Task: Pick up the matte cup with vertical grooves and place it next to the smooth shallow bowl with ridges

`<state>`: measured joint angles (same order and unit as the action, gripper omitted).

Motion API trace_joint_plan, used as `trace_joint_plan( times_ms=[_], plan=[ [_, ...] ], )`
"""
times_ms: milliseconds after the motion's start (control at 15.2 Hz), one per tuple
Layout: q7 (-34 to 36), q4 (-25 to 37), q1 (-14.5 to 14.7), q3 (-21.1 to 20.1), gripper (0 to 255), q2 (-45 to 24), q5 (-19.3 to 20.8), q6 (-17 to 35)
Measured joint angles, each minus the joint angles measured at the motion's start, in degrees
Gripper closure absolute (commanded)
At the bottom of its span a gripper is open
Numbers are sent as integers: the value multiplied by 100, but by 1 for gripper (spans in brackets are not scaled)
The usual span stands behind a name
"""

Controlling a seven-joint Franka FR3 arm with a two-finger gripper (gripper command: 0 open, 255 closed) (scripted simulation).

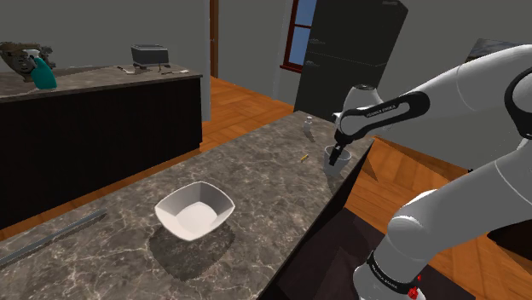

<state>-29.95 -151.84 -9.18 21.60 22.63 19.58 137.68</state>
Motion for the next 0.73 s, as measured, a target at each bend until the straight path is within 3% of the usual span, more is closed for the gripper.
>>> trace_joint_plan(
  times_ms=[264,660,726],
  plan=[
    [-13,-79,2,81,0,-280,14,363],
    [-22,-75,8,101,0,-356,8,441],
    [-22,-75,8,101,255,-356,8,441]
  ],
)
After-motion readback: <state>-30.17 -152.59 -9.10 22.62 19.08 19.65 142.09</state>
